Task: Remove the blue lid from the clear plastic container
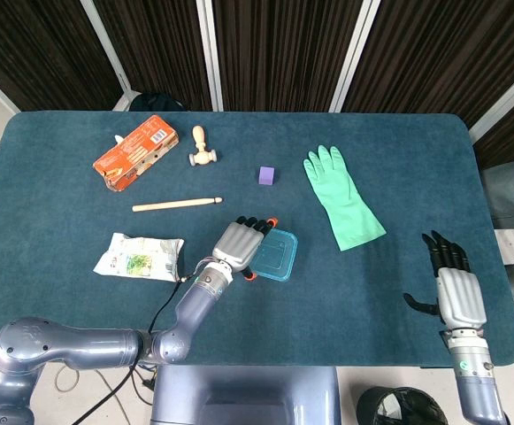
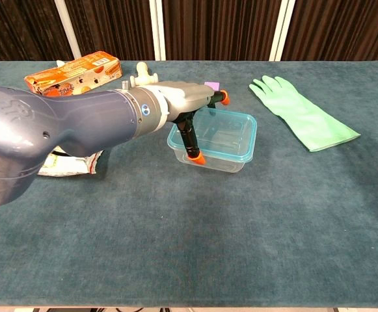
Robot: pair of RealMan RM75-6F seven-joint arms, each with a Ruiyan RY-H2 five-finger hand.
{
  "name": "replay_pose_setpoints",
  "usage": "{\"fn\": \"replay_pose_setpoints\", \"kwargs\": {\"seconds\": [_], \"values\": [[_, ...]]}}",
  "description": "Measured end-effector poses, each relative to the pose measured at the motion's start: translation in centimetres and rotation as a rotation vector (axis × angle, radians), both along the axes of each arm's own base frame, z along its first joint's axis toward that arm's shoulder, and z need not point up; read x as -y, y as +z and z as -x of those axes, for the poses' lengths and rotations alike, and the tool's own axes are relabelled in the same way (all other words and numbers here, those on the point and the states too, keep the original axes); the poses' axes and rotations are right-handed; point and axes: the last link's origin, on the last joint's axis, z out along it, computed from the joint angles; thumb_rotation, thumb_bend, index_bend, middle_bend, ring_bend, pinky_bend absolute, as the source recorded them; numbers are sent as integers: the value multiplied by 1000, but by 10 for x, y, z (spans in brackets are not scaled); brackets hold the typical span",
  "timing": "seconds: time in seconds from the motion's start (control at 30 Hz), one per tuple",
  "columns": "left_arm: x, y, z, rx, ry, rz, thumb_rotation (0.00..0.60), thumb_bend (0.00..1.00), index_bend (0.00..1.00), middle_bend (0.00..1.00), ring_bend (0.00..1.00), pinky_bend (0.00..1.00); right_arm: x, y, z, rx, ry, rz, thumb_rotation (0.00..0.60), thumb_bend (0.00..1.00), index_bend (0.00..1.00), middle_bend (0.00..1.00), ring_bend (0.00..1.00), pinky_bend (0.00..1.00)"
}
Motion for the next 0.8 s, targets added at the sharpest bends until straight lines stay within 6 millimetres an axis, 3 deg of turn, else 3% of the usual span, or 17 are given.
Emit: {"fn": "replay_pose_setpoints", "kwargs": {"seconds": [0.3, 0.8], "values": [[-5, 2, -4, 45, -24, 47, 600, 230, 75, 259, 177, 297, 13, -25, -31, 23, 56, -38, 600, 238, 0, 0, 0, 0], [1, -2, -12, 82, -8, 104, 600, 230, 75, 259, 177, 296, 12, -70, -69, 57, 100, -142, 600, 238, 0, 0, 0, 0]]}}
